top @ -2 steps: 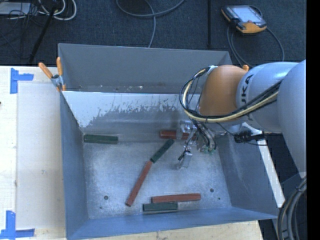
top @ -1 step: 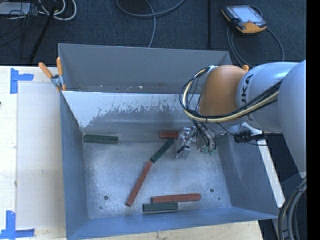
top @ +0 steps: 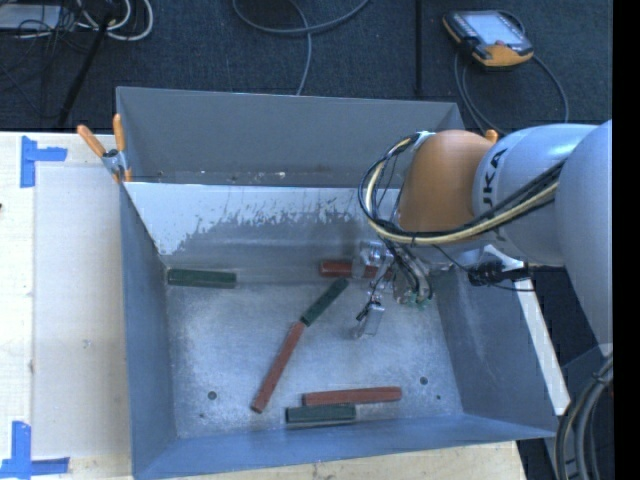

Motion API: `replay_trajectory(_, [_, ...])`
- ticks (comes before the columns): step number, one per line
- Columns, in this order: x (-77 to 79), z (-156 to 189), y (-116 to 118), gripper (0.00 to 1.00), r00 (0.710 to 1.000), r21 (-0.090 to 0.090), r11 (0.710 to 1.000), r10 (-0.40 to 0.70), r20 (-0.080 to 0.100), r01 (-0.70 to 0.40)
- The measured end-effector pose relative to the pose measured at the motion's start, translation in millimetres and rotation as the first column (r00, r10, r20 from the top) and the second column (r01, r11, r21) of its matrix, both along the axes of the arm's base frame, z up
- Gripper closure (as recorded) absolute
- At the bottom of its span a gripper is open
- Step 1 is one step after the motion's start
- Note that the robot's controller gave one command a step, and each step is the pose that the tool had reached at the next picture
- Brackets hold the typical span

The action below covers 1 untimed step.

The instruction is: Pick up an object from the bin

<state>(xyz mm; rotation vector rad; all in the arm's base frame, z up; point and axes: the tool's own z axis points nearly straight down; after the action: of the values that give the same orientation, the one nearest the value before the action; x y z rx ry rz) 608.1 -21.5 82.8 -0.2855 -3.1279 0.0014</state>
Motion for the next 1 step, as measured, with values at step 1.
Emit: replay_trajectory(1, [0.0,0.0,0.0,0.0,1.0,0.0,1.0,0.001,0.0,-0.001])
